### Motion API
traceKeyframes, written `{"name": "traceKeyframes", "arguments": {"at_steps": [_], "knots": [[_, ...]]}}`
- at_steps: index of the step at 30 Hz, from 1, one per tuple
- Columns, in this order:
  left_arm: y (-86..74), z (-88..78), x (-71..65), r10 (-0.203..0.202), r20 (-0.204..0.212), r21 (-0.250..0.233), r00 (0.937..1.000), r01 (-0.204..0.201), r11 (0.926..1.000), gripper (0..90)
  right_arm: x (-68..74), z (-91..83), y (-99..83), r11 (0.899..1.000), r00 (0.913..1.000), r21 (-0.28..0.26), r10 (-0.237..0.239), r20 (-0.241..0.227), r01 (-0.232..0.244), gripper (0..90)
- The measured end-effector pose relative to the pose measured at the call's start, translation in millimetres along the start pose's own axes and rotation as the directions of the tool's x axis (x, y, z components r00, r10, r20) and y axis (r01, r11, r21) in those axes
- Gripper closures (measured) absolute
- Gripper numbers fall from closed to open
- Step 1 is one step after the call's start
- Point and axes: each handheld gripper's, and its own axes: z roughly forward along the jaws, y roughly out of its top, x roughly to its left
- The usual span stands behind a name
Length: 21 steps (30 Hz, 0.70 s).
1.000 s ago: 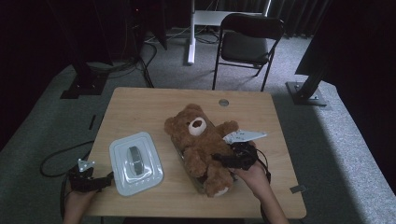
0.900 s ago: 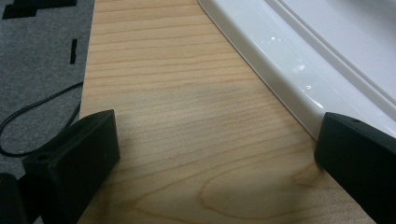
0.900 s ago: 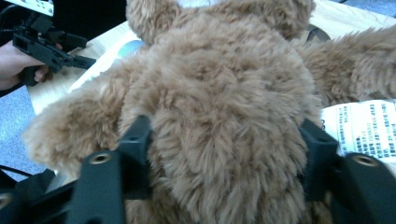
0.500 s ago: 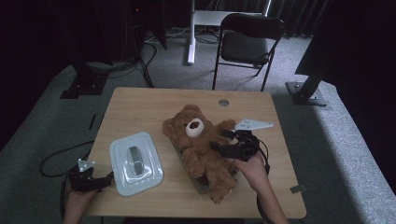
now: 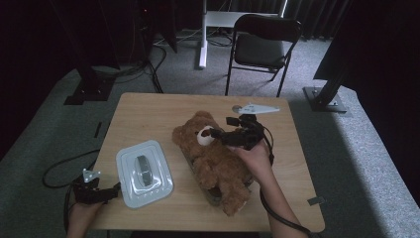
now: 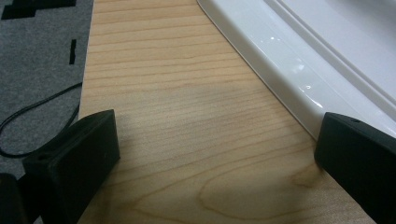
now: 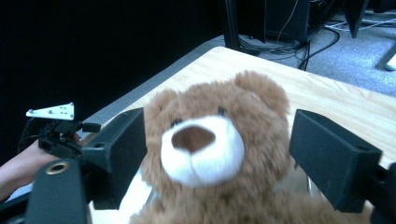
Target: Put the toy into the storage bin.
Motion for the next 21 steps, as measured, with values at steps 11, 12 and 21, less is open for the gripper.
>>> {"name": "traceKeyframes", "arguments": {"at_steps": [11, 12, 21], "knots": [[0.0, 0.0, 0.1, 0.002, 0.002, 0.0, 1.0, -0.002, 1.0, 0.6, -0.8, 43.9, 17.3, 0.995, 0.9998, 0.094, -0.019, 0.003, 0.018, 22.7], [0.0, 0.0, 0.1, 0.002, 0.003, 0.0, 1.0, -0.002, 1.0, 0.6, -2.7, 53.7, 11.6, 0.989, 0.9998, 0.144, -0.018, 0.006, 0.017, 23.7], [-0.1, -0.1, 0.1, 0.005, 0.003, 0.001, 1.0, -0.005, 1.0, 0.6, -7.3, 62.1, -8.5, 0.974, 0.9987, 0.225, -0.008, -0.05, 0.02, 24.7]]}}
